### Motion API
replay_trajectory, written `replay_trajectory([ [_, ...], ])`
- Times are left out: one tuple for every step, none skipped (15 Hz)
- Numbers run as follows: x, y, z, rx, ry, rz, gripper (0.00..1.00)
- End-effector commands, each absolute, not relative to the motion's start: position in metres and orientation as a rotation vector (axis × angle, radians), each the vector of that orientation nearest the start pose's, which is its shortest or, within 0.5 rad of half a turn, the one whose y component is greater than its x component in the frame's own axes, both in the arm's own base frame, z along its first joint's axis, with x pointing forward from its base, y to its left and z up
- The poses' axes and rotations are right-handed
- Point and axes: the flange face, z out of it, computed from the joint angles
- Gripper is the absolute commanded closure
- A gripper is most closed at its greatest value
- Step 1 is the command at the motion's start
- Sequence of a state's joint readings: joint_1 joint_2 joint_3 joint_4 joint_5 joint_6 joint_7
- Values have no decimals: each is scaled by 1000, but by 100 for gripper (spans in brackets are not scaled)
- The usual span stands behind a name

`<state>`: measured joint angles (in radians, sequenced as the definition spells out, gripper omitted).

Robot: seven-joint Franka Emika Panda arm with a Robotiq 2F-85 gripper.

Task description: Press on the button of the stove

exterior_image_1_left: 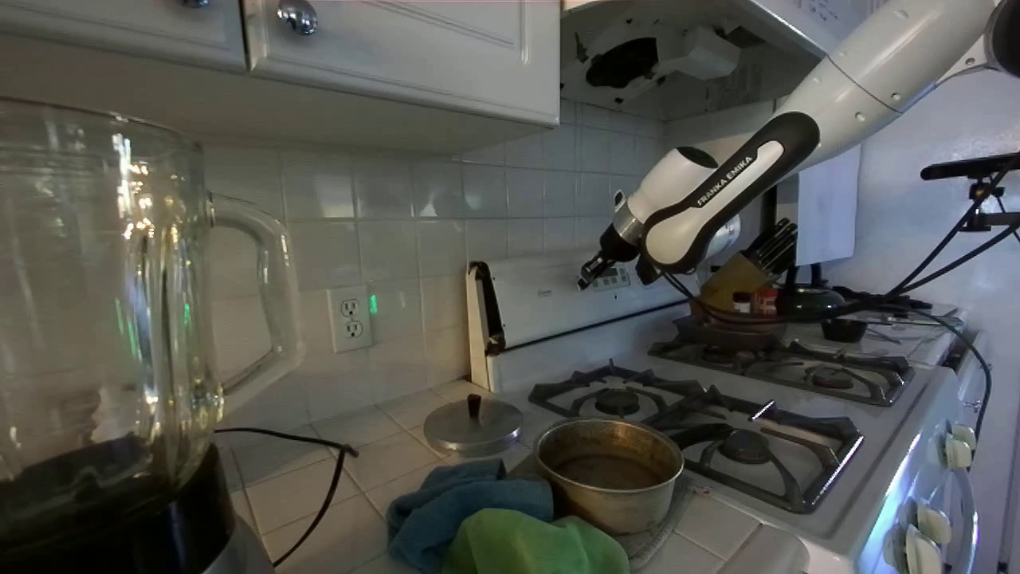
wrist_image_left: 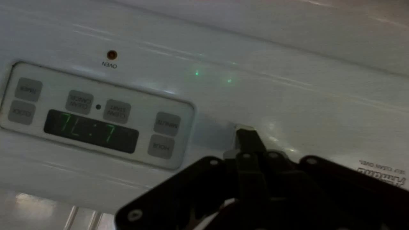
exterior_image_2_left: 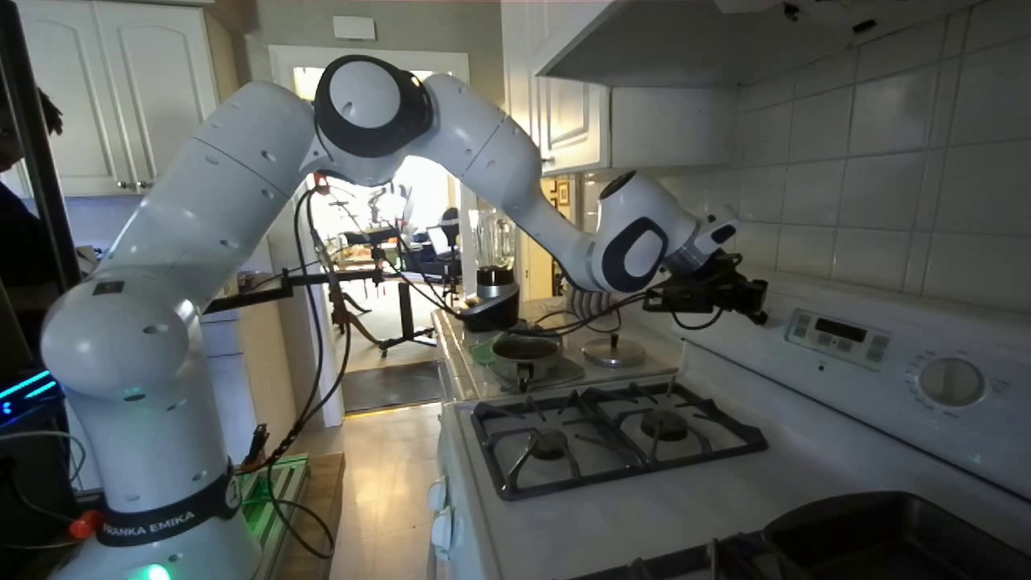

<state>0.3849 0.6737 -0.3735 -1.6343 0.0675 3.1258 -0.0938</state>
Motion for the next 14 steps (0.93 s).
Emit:
replay_trajectory([
  [744,61,353,-3012,-304,-1393,100],
  [743,60,355,-3018,-309,-1391,100],
  [741,59,356,-3024,-310,-1385,100],
  [741,57,356,-3033,-313,-1373,100],
  [740,56,356,-3036,-312,-1372,100],
  [740,55,356,-3041,-311,-1366,100],
  [740,55,356,-3044,-310,-1357,100],
  [740,54,355,-3047,-309,-1349,100],
  [740,55,354,-3050,-310,-1339,100],
  [739,55,354,-3054,-311,-1328,100],
  [739,56,354,-3056,-311,-1320,100],
  [739,56,353,-3056,-311,-1315,100],
  [739,56,353,-3058,-312,-1310,100],
  [739,56,353,-3058,-311,-1308,100],
])
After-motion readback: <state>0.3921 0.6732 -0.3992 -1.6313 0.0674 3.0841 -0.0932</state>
